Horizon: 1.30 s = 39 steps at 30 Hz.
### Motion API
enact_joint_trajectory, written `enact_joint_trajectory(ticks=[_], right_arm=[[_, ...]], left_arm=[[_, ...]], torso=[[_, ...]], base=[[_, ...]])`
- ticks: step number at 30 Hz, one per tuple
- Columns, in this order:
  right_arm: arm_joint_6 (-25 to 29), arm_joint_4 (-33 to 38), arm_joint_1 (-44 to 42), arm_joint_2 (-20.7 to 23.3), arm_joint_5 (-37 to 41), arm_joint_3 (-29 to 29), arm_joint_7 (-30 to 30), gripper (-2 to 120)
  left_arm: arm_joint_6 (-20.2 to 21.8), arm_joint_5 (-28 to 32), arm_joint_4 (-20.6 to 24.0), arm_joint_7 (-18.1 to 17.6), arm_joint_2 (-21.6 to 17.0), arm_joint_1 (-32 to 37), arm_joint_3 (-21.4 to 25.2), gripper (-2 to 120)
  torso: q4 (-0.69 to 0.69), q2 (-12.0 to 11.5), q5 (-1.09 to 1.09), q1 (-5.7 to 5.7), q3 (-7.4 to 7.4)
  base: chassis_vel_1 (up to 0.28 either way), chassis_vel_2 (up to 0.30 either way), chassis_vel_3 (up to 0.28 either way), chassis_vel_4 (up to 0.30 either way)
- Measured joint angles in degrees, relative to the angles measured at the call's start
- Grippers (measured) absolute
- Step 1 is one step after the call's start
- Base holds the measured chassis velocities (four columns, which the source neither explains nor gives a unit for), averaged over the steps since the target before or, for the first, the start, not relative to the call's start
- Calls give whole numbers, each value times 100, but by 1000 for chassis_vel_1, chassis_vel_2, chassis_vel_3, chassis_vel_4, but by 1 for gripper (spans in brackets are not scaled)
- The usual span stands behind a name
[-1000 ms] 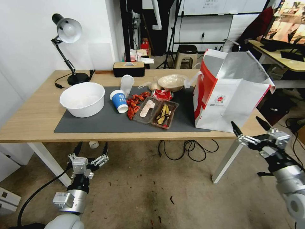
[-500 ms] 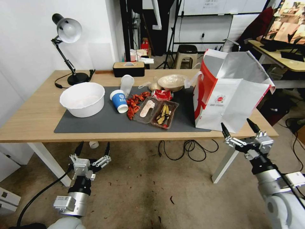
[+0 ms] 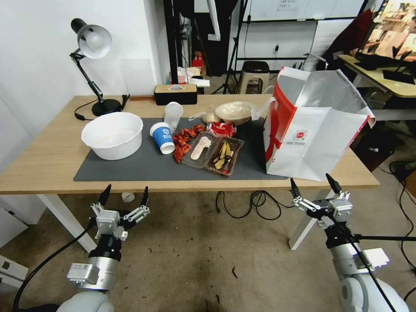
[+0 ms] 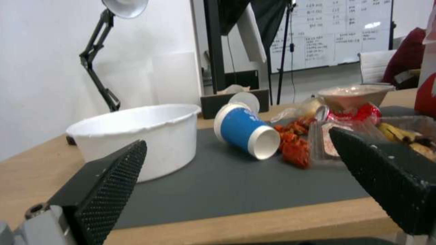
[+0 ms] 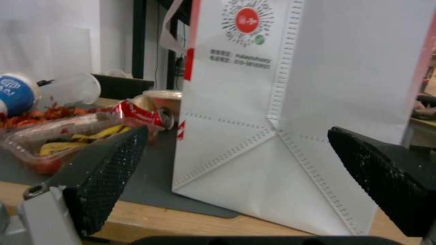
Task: Pick up the food delivery bag from the floor and place it on the table.
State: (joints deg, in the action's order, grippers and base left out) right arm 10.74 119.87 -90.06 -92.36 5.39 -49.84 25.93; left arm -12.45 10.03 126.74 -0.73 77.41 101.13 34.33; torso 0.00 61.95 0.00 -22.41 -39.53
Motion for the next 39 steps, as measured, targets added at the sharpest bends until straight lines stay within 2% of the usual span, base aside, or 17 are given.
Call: enact_joint_trajectory(ticks=[17, 39], right_arm=[[199, -149, -32, 15, -196, 95, -70, 100], [192, -230, 15, 20, -271, 124, -154, 100]], left_arm=[[87, 16, 127, -12, -14, -24, 42, 100], [116, -10, -18, -15, -4, -80, -13, 100]], torso=[[0, 0, 0, 0, 0], [0, 0, 0, 0, 0]], base=[[0, 0, 0, 0], [0, 0, 0, 0]])
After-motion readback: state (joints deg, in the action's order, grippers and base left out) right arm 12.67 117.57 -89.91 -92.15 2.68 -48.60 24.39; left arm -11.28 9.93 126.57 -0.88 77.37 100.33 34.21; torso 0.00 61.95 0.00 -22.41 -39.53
